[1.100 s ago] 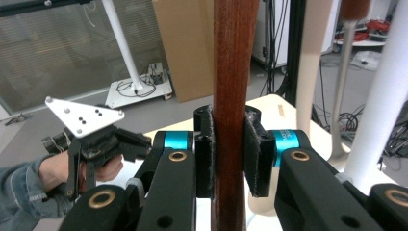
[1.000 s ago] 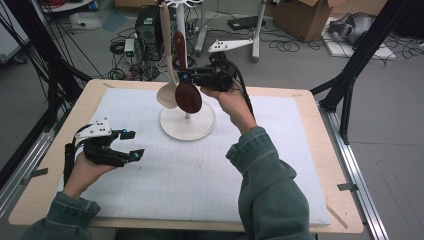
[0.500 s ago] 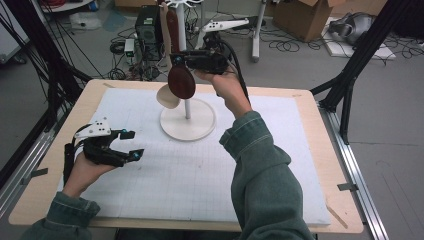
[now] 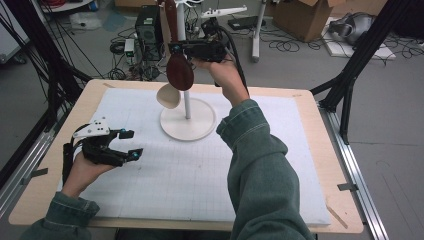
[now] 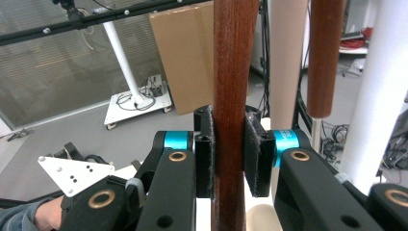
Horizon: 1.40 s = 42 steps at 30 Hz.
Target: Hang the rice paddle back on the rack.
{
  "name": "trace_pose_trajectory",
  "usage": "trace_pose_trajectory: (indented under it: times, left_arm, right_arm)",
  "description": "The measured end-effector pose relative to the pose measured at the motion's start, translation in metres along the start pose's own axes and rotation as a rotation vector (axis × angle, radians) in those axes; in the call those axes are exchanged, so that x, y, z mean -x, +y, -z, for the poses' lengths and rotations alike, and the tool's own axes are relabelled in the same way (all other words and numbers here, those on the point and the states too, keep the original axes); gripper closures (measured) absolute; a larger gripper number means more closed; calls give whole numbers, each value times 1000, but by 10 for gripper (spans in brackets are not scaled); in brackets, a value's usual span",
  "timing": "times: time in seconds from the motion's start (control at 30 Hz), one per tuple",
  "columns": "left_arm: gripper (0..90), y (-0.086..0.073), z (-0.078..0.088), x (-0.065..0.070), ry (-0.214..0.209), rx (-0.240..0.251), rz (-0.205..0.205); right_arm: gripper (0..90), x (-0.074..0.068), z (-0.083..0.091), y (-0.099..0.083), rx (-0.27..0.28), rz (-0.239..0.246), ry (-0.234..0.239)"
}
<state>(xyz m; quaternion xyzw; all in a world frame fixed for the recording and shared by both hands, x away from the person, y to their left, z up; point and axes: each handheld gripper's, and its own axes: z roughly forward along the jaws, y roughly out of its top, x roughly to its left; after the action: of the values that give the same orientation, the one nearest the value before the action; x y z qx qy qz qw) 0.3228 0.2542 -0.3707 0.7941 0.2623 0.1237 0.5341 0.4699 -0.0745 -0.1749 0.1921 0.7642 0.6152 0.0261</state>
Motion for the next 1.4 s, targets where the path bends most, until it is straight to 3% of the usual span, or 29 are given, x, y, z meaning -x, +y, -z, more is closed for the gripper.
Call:
trace_pose_trajectory:
  times: [0.73,1.13,1.4]
  left_arm:
    - [213,0,2,0,-3,6,6]
    - [213,0,3,-1,2,7,6]
    - [213,0,3,-1,2,3,6]
  right_arm:
    - [767,16,-3,-9,14,-45,-36]
    - [675,12,6,-12,0,-3,-101]
    - [594,10,22,-18,13,12,-143]
